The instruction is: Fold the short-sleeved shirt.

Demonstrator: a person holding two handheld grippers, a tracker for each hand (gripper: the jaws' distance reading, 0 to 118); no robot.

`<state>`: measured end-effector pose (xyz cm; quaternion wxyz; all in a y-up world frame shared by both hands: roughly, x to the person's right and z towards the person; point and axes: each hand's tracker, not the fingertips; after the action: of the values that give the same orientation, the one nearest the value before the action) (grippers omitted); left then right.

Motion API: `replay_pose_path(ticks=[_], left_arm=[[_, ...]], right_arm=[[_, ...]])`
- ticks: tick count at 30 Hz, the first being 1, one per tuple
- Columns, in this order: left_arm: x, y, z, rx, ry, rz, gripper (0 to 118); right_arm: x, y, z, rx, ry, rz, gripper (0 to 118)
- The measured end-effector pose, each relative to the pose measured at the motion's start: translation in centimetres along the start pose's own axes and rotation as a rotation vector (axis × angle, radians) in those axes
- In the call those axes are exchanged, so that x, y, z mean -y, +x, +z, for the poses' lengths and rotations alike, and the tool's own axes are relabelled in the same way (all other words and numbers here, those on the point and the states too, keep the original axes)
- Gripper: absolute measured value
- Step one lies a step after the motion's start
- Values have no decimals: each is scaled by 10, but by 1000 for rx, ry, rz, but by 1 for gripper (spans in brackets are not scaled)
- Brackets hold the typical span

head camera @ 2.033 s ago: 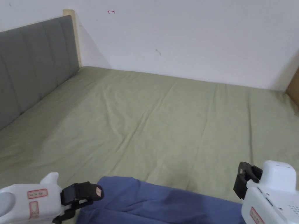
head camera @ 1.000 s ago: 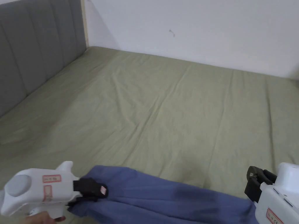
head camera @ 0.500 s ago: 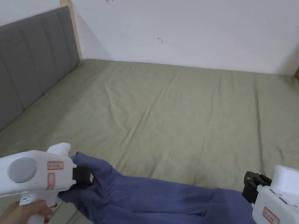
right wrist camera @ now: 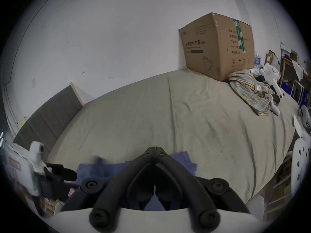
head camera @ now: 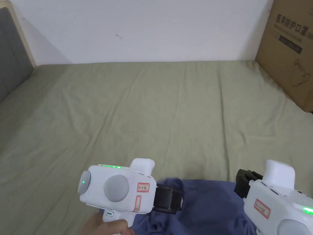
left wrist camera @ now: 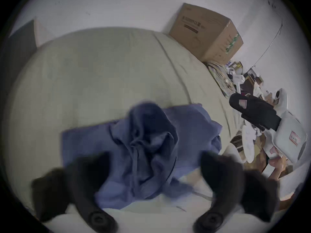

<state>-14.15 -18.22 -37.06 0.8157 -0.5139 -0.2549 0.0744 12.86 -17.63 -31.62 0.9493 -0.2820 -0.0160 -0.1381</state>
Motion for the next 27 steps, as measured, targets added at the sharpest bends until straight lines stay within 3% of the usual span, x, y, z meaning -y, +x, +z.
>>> replay_pose_path(ticks=[7, 8, 9, 10, 11, 13, 18, 27], left_arm=[[-2, -25, 33, 60, 105, 152, 107], [-1, -33, 41, 38, 129, 175, 96], [0, -41, 46, 1, 148, 184, 74], [0, -45, 48, -53, 144, 178, 27], [1, -48, 45, -103, 132, 189, 6], [7, -59, 36, -163, 83, 167, 6], [23, -51, -7, -33, -4, 218, 6], [22, 23, -38, -57, -38, 25, 6]], right_arm=[[4, 10, 0, 4, -12, -25, 1], [4, 9, 0, 2, -12, -28, 1], [5, 9, -1, 0, -13, -30, 1], [5, 8, -2, -4, -15, -29, 1], [6, 7, -2, -8, -16, -27, 1], [6, 5, -3, -18, -18, -22, 1], [6, 3, -3, -29, -21, -10, 1], [0, 17, 3, -5, -3, -28, 1]])
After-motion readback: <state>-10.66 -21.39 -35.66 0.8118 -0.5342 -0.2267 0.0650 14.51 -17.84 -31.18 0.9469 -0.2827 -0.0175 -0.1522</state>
